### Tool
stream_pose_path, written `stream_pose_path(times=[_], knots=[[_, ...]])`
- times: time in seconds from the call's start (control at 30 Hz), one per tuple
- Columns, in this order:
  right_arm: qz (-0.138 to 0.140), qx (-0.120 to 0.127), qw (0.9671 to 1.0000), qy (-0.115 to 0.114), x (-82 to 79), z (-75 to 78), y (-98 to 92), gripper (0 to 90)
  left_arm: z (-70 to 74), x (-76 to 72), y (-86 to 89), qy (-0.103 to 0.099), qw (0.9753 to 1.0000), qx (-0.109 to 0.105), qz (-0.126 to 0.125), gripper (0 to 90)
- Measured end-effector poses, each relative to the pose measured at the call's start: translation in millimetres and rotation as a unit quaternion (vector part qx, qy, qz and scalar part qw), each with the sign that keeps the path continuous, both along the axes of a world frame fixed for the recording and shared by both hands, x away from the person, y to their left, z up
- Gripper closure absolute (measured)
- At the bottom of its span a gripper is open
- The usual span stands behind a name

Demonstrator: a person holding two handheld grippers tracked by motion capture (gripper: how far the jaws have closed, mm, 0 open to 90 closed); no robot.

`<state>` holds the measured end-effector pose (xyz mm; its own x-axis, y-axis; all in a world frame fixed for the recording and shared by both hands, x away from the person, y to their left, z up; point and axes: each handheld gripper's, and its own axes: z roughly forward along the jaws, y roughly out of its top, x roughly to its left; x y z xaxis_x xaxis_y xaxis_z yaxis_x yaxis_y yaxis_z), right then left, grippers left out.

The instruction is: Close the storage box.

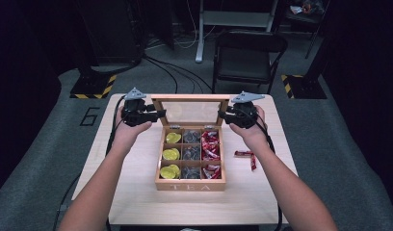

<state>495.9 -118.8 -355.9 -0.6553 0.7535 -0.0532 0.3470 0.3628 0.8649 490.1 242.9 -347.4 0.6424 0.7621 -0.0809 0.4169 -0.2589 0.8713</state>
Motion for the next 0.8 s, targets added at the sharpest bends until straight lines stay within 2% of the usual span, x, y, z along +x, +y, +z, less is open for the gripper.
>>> stream_pose_path(times=[0.47,0.53,0.63,0.8], knots=[[0.009,0.001,0.9999,-0.005,-19.9,-9.5,-1.9,61.1,6.7,-27.3,5.2,-0.009,0.9999,-0.001,-0.007,50.0],[0.009,0.001,0.9999,-0.008,-23.0,-11.2,-2.1,60.9,6.8,-31.0,4.6,-0.012,0.9999,0.006,-0.010,50.0],[0.009,0.002,0.9999,-0.009,-27.1,-13.9,-2.4,60.7,6.9,-37.4,4.1,-0.018,0.9997,0.001,-0.015,50.5],[0.013,-0.001,0.9998,-0.014,-31.4,-16.7,-2.8,60.3,9.4,-49.6,4.9,-0.030,0.9993,0.008,-0.022,53.5]])
